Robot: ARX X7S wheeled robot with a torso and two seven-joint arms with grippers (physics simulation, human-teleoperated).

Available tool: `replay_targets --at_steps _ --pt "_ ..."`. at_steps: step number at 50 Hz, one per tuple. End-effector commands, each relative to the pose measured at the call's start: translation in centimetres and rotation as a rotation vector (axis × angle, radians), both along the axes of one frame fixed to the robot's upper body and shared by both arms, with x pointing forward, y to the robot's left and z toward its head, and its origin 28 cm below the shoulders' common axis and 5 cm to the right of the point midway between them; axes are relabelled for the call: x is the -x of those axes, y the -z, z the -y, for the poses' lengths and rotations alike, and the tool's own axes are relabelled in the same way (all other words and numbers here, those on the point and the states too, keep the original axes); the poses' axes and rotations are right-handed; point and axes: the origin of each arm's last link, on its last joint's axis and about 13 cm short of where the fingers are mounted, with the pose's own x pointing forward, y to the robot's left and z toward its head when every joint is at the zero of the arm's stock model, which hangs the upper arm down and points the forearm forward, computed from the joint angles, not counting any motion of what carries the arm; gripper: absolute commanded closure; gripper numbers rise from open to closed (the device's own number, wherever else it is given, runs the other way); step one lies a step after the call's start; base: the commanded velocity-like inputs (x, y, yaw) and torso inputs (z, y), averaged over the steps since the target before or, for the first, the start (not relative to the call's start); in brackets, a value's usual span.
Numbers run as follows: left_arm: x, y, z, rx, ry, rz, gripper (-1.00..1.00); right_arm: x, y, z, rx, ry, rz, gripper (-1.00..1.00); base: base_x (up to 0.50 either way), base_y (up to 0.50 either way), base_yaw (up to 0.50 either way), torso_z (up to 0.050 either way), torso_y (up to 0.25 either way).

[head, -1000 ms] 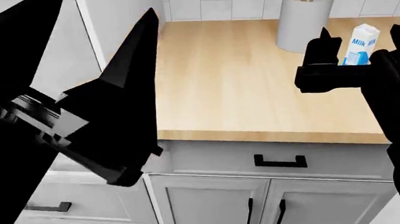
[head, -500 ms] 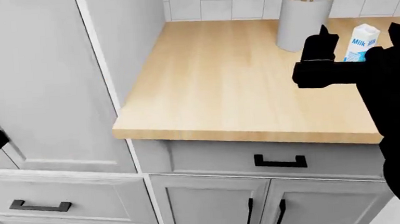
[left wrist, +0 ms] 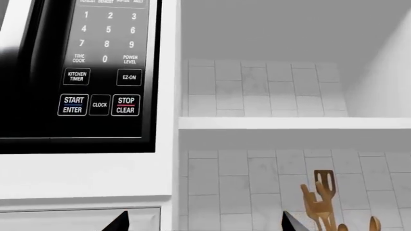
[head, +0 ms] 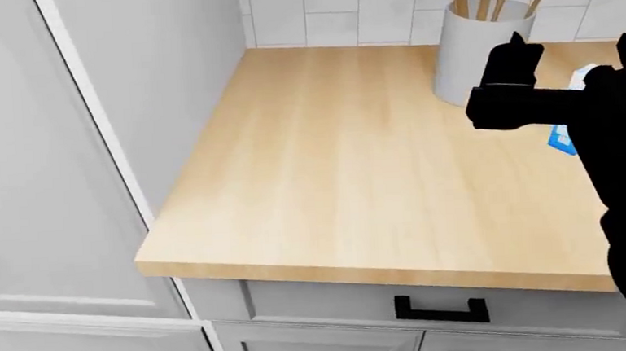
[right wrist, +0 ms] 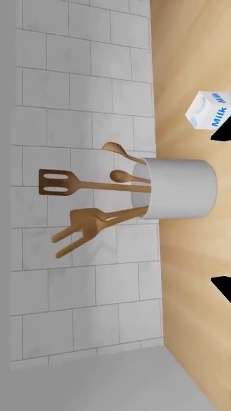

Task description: Move the drinks to the dining counter.

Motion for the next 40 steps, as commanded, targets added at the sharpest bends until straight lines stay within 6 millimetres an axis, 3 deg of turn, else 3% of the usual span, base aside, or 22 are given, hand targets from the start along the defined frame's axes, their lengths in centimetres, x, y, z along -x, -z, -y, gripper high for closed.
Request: replay_targets --at_steps 1,14,30,40 --pt "0.1 0.1 -0.1 0.002 -0.003 0.001 -1.00 -0.2 0.0 0.3 0.014 0.059 -0.014 -1.00 0.00 0.00 0.00 0.000 0.000" --pt "-0.1 0.3 -0.1 0.001 -0.002 -0.008 -1.00 -2.3 0.5 2.7 -0.042 0.317 -0.079 -1.00 0.00 0.00 0.00 0.000 0.000" --pt "-0.2 0.4 -0.1 0.004 -0.002 -0.013 -1.00 -4.4 0.4 2.9 -0.004 0.353 -0.144 -1.00 0.00 0.00 0.00 0.000 0.000" --pt "-0.3 0.6 -0.1 0.004 0.000 -0.015 -1.00 -4.3 0.9 3.0 0.009 0.350 -0.147 -1.00 0.33 0.04 0.00 0.000 0.000"
